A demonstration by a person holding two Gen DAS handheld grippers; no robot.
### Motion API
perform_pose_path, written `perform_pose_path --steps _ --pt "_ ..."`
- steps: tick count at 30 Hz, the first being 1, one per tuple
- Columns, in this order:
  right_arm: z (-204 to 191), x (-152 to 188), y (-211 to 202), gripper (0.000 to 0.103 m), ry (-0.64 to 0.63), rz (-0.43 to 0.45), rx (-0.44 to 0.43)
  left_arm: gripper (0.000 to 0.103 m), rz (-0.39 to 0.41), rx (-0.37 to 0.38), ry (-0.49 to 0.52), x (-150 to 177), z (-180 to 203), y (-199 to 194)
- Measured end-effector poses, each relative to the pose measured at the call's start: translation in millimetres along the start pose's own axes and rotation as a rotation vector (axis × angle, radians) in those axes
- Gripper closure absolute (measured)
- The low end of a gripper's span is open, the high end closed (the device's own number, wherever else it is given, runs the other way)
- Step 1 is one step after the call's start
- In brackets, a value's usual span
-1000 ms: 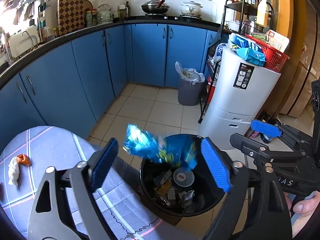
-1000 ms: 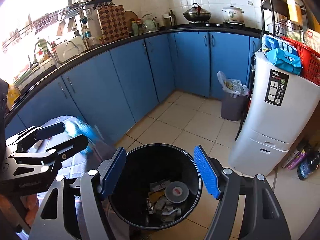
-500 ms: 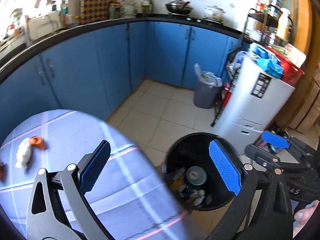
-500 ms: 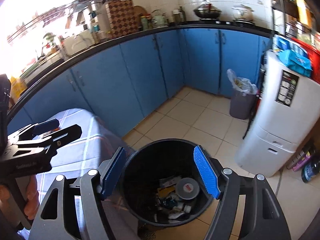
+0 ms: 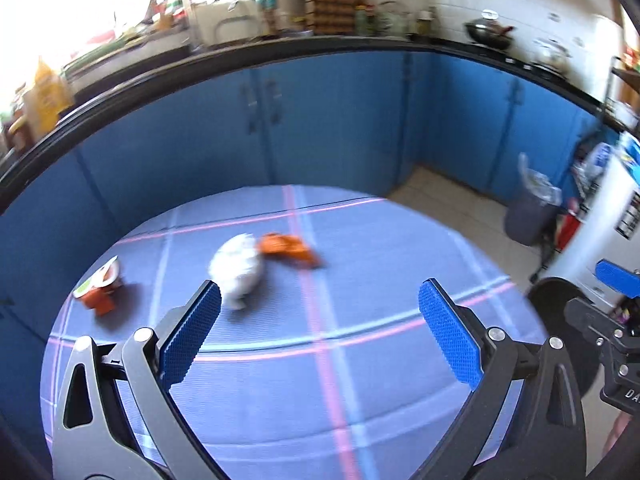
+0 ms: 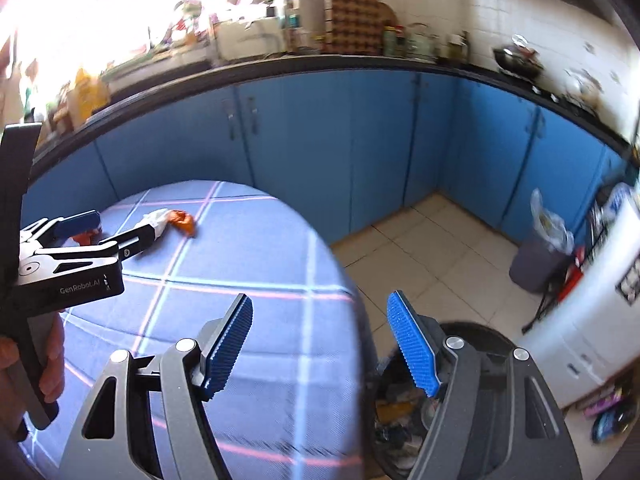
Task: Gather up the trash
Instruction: 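Move both open tools back over the table toward the tissue and peel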
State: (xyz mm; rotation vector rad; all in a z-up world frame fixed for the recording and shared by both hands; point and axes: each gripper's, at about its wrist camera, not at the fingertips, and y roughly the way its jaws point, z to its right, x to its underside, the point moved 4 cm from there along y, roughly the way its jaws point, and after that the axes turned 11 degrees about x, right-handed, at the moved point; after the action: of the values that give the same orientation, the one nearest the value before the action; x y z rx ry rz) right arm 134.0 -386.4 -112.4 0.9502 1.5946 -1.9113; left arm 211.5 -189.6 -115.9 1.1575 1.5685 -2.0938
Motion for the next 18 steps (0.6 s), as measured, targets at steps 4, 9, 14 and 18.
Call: perform_pose_path --steps 4,9,14,18 --pt "-39 -16 18 0.035 -0.04 -0.018 -0.016 0.006 -0.042 -0.005 -0.064 7 -42 14" --pt "-76 -30 49 0.035 -0.054 -0.074 -0.048 0.008 -0.088 0.041 -0.128 11 -75 36" --pt "-114 -39 72 0.035 -0.091 -0.107 -0.05 0.022 -0.122 0.094 -0.153 6 -91 59" --pt "-133 -42 83 0.035 -0.116 -0.119 -0.054 0.061 -0.177 0.11 -0.143 7 -96 78"
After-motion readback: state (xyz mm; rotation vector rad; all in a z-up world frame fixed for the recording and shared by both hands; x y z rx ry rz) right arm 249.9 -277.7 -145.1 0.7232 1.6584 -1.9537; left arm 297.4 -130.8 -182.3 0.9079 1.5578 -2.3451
